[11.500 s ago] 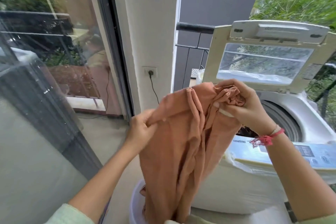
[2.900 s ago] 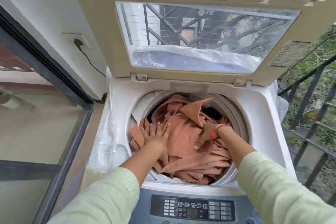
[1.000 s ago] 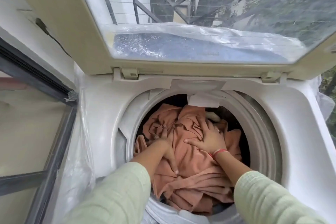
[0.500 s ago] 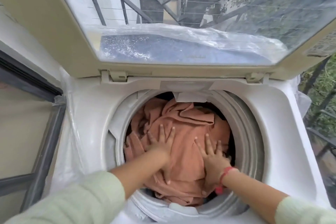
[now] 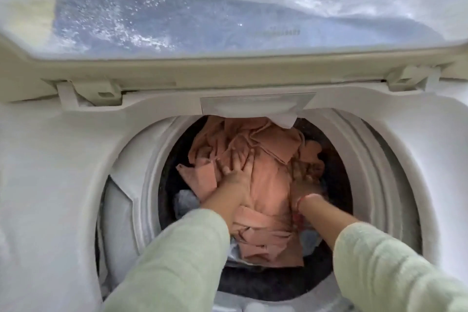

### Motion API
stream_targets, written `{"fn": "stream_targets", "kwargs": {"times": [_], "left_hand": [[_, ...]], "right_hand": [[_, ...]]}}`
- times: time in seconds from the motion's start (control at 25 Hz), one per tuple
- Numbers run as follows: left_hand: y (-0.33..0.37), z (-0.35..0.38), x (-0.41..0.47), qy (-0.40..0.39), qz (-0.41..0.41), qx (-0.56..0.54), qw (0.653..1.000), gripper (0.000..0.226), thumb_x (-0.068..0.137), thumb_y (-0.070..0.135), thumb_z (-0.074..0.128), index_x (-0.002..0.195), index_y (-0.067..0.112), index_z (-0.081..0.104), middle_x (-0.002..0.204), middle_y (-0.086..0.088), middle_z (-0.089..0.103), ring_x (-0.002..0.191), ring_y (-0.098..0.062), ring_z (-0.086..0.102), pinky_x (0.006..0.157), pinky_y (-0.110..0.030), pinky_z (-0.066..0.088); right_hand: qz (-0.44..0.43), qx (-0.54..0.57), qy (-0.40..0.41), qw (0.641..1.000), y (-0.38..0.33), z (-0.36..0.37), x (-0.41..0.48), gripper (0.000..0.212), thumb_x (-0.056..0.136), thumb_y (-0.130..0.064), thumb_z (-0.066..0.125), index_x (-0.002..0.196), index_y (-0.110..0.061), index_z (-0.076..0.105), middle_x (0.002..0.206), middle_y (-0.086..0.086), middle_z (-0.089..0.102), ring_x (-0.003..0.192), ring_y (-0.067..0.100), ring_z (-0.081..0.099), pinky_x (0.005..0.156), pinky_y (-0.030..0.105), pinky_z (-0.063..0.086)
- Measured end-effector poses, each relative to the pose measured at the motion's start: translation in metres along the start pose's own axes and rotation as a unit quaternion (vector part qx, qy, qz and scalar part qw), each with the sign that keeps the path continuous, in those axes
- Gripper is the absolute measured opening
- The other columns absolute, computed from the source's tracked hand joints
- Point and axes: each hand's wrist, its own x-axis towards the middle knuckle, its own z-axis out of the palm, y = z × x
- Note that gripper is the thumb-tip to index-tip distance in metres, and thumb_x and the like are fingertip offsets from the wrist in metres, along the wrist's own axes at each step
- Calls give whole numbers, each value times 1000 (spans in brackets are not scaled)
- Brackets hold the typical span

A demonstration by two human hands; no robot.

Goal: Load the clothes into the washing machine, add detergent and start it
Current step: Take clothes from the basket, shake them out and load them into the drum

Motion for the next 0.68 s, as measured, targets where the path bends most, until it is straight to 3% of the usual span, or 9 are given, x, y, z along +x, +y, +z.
{"fn": "stream_targets", "kwargs": {"times": [0.12,0.28,0.4,0.48,0.56,0.6,0.68], "left_hand": [[2,-10,11,7,2,-8,1000,149,58,41,86,125,39,-47,146,-11,-41,134,-54,-20,112,-62,7],[3,12,-11,25,-12,-15,999,148,60,32,87,113,42,-51,143,-6,-47,134,-55,-22,110,-64,17],[-4,16,-37,6,10,-37,999,148,56,44,87,117,46,-48,142,-1,-48,134,-48,-28,110,-65,12],[-10,3,-64,-20,35,-125,991,139,58,55,82,135,44,-33,150,2,-36,139,-38,-24,115,-55,6],[-17,-18,-100,1,65,-247,967,109,74,53,72,150,33,-3,159,0,-6,145,-25,2,113,-35,14],[-23,-29,-116,11,72,-278,958,94,80,53,66,151,28,9,159,-2,5,144,-23,12,111,-30,17],[-31,-45,-148,19,60,-232,971,84,84,56,58,150,21,19,157,-5,16,142,-21,21,115,-30,20]], "right_hand": [[2,-54,-8,999,10,1,18,66,99,-36,29,148,-29,-15,158,4,-10,145,35,5,113,55,19],[-1,-69,14,998,3,14,-6,63,99,-34,27,145,-36,-17,157,1,-14,143,36,10,112,53,20],[8,-102,-17,995,5,30,-19,68,97,-28,30,145,-37,-18,158,6,-12,143,39,5,107,62,26],[-9,-148,-74,986,3,10,-42,77,96,-29,44,149,-25,-13,159,8,-4,143,36,12,110,56,28],[-60,-172,-146,972,0,-33,-67,85,88,-30,62,149,-8,8,156,13,15,140,34,25,112,46,30],[-78,-160,-150,973,-4,-56,-81,90,81,-31,70,149,-8,15,153,14,24,138,34,31,111,45,33],[-122,-129,-77,981,-3,-93,-116,98,68,-32,79,147,-14,23,145,13,38,130,34,42,105,43,41]]}}
